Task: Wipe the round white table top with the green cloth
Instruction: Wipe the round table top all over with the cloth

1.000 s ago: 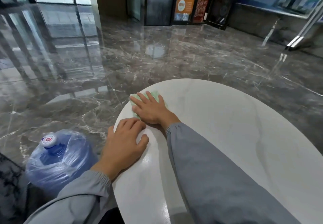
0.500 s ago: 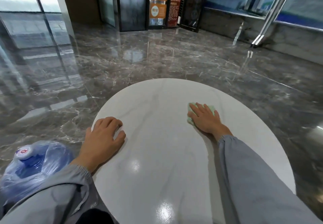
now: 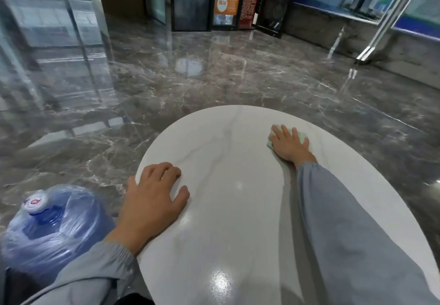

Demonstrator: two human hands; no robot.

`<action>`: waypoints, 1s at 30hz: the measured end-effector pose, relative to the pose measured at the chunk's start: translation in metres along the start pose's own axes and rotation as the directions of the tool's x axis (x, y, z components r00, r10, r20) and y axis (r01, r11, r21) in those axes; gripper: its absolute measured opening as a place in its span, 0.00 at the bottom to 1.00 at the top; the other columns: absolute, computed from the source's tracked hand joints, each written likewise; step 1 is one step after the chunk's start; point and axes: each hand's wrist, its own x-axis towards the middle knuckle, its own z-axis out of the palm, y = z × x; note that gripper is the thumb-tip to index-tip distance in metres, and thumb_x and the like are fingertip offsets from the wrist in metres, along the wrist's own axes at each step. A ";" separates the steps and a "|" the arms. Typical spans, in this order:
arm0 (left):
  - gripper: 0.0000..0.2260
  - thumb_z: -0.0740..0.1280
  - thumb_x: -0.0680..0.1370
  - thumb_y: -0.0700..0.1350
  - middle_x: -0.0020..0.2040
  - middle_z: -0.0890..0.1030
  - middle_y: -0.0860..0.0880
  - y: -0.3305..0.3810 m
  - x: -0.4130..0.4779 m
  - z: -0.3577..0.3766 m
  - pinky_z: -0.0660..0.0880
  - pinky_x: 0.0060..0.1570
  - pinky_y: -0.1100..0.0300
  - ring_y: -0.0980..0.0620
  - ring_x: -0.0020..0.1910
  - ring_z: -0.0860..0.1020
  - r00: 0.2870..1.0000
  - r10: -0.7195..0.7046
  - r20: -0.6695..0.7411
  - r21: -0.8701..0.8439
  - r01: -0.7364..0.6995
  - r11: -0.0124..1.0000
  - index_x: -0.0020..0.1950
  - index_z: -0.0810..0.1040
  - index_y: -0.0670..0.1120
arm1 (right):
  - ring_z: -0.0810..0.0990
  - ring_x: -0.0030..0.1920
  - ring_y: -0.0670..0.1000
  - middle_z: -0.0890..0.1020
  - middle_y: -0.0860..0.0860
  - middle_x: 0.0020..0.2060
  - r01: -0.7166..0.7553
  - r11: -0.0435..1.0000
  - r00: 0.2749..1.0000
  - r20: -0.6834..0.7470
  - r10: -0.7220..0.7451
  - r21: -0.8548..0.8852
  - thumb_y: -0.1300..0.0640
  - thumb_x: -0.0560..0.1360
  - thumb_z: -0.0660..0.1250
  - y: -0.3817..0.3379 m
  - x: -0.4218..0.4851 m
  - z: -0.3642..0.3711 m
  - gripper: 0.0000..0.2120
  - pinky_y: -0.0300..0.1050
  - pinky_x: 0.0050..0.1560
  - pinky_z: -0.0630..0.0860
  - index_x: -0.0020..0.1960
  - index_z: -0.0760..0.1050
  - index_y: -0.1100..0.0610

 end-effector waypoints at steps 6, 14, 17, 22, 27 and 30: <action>0.19 0.54 0.78 0.64 0.65 0.72 0.61 -0.004 0.002 0.003 0.66 0.64 0.44 0.53 0.68 0.67 1.000 0.007 -0.021 0.005 -0.006 1.000 0.63 0.74 0.58 | 0.38 0.83 0.55 0.44 0.42 0.84 0.311 0.949 0.948 0.086 -0.306 -0.054 0.40 0.85 0.43 -0.157 0.036 0.020 0.27 0.69 0.77 0.35 0.83 0.46 0.37; 0.16 0.56 0.78 0.63 0.63 0.72 0.61 -0.005 0.002 0.004 0.67 0.62 0.46 0.54 0.66 0.68 1.000 0.010 -0.023 0.013 -0.010 1.000 0.61 0.73 0.59 | 0.39 0.83 0.52 0.49 0.42 0.84 0.636 0.770 0.766 0.167 -0.620 -0.058 0.39 0.85 0.43 -0.275 0.007 0.057 0.26 0.68 0.77 0.35 0.83 0.53 0.39; 0.14 0.57 0.78 0.63 0.60 0.72 0.62 -0.002 0.003 0.001 0.67 0.60 0.47 0.55 0.64 0.68 1.000 0.010 -0.022 0.028 -0.009 1.000 0.59 0.72 0.60 | 0.42 0.84 0.52 0.52 0.44 0.84 0.625 0.779 0.777 0.140 -0.614 -0.051 0.38 0.85 0.44 -0.266 0.016 0.051 0.26 0.66 0.78 0.39 0.82 0.55 0.41; 0.16 0.55 0.76 0.65 0.53 0.71 0.59 0.003 0.028 -0.006 0.66 0.56 0.47 0.53 0.56 0.70 0.999 0.023 0.028 0.072 -0.025 0.997 0.52 0.72 0.57 | 0.45 0.83 0.53 0.53 0.44 0.84 0.548 0.836 0.835 0.074 -0.545 -0.030 0.39 0.85 0.44 -0.238 0.026 0.038 0.26 0.66 0.78 0.42 0.82 0.55 0.40; 0.20 0.52 0.74 0.67 0.56 0.69 0.58 0.006 0.055 0.001 0.69 0.61 0.41 0.51 0.57 0.68 0.995 -0.062 0.072 0.065 0.058 0.996 0.56 0.71 0.56 | 0.47 0.83 0.53 0.52 0.43 0.84 0.341 0.940 0.940 0.010 -0.341 -0.009 0.40 0.84 0.44 -0.146 0.054 0.012 0.28 0.66 0.78 0.43 0.83 0.52 0.41; 0.20 0.54 0.74 0.66 0.56 0.70 0.57 0.001 0.051 0.008 0.69 0.61 0.41 0.50 0.58 0.68 0.999 -0.044 0.028 0.037 0.043 0.998 0.56 0.72 0.55 | 0.47 0.83 0.53 0.52 0.43 0.84 0.148 0.989 0.988 -0.040 -0.148 0.001 0.39 0.84 0.44 -0.053 0.069 -0.010 0.28 0.65 0.79 0.44 0.83 0.52 0.40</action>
